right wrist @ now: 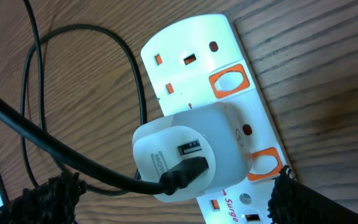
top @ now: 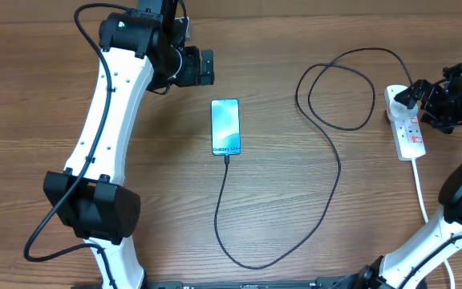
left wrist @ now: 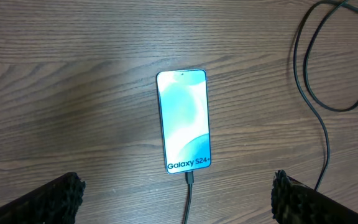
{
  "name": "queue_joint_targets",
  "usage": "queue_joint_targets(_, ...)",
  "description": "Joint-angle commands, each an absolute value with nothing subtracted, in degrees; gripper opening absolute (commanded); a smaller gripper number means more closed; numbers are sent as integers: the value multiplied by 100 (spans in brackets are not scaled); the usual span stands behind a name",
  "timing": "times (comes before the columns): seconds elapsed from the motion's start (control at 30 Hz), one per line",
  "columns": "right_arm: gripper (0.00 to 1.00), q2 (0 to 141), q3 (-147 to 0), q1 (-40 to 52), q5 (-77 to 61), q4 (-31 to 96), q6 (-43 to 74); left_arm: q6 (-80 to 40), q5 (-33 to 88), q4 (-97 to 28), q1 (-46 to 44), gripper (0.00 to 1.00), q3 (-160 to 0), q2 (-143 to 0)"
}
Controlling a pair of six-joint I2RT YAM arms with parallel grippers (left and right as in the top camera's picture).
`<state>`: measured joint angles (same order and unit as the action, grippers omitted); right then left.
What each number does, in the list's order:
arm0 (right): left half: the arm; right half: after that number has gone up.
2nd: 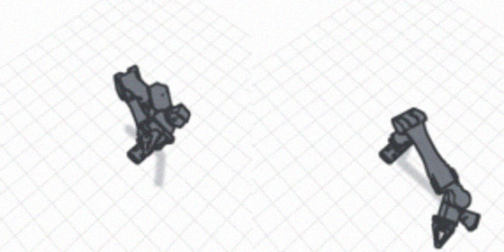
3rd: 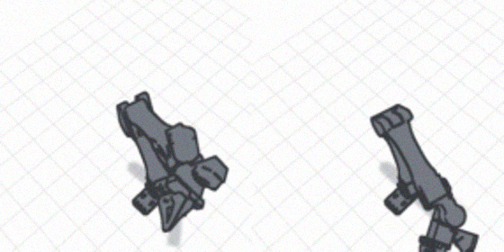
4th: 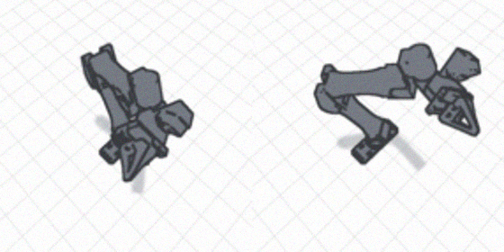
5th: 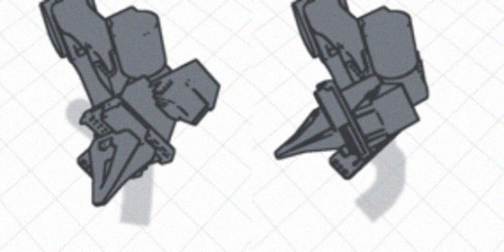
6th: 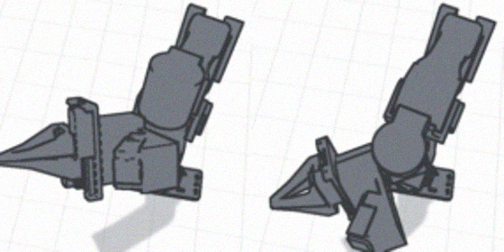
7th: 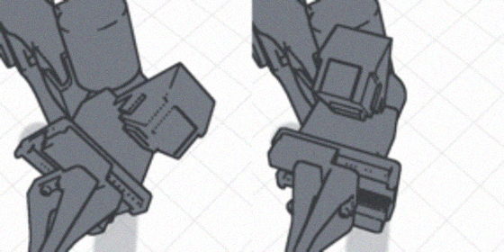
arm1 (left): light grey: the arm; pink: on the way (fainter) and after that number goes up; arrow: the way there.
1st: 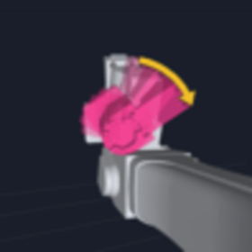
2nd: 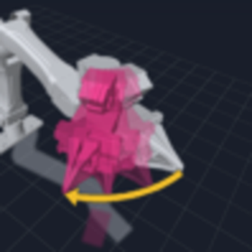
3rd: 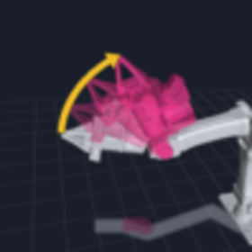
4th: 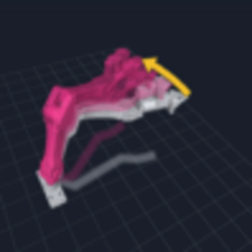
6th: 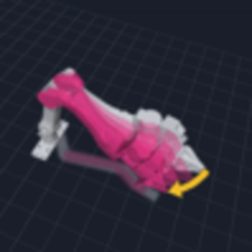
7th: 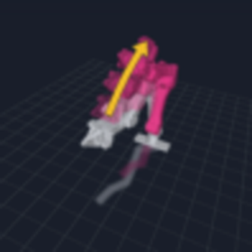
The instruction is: Plug charger to phone and switch on socket
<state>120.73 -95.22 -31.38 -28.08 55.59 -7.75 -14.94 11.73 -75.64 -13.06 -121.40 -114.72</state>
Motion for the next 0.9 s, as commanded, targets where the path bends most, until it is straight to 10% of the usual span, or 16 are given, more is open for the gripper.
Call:
queue_joint_targets(0.0,100,12090,-9485,-3118,-2814,5527,-867,-1435,1140,-7566,-1330,100,-12127,-11515)
queue_joint_targets(0.87,100,12232,-8995,-2982,-3035,4952,-733,-1435,1140,-7566,-1313,100,-12127,-11515)
